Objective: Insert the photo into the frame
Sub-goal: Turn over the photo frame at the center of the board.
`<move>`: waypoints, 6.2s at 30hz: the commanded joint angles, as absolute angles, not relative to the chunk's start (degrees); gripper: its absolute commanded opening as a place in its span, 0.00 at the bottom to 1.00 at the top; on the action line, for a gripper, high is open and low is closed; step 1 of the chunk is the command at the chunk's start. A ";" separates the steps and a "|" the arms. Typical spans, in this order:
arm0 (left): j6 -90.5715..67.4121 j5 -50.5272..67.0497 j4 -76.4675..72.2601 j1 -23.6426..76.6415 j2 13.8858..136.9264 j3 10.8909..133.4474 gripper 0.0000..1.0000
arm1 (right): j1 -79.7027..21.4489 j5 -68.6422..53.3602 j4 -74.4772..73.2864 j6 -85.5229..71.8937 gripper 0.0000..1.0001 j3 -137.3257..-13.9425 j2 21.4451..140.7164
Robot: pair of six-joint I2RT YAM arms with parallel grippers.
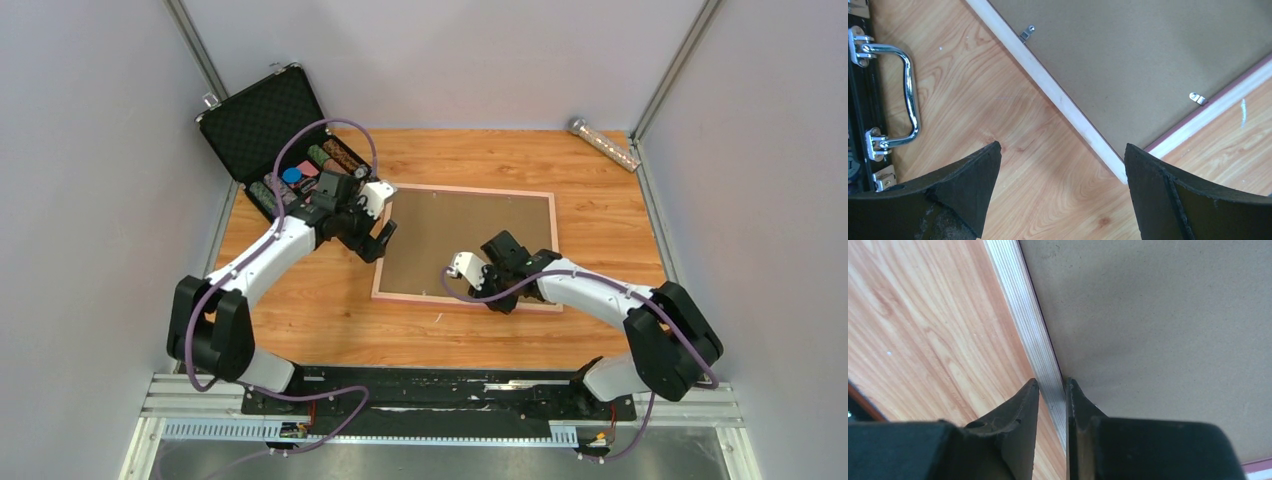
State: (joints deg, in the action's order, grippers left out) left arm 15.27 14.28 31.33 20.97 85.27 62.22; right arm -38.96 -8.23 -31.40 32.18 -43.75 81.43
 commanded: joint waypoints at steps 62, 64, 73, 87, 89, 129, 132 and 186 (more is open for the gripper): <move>51.16 -9.62 3.32 52.11 77.50 52.86 0.88 | -20.41 -40.25 -61.37 29.51 0.00 -83.24 86.69; 51.41 -9.77 3.26 52.36 77.68 53.01 0.86 | -20.35 -40.17 -61.52 29.61 0.00 -83.32 86.78; 51.73 -9.20 5.61 53.24 78.90 54.46 0.67 | -19.81 -39.99 -61.57 29.66 0.00 -82.91 86.82; 50.50 -9.00 8.55 53.56 80.14 56.87 0.45 | -19.73 -39.52 -61.52 29.08 0.00 -82.87 86.67; 50.27 -9.03 8.32 53.61 80.15 56.94 0.43 | -19.70 -39.33 -61.45 29.09 0.00 -82.85 86.56; 44.65 -6.20 32.77 53.66 79.38 80.79 0.00 | -15.27 -21.18 -53.70 13.96 0.70 -89.29 70.26; 44.90 -5.98 33.96 53.59 79.08 80.98 0.00 | -15.24 -23.72 -53.67 17.81 0.70 -88.56 67.93; 40.52 11.91 54.07 46.79 80.86 101.26 0.00 | -34.22 -6.47 -53.26 41.93 0.71 -89.67 71.68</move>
State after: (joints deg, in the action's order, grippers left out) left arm 39.94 8.69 56.84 46.81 84.55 98.00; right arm -33.26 -9.23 -56.05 39.83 -88.31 71.18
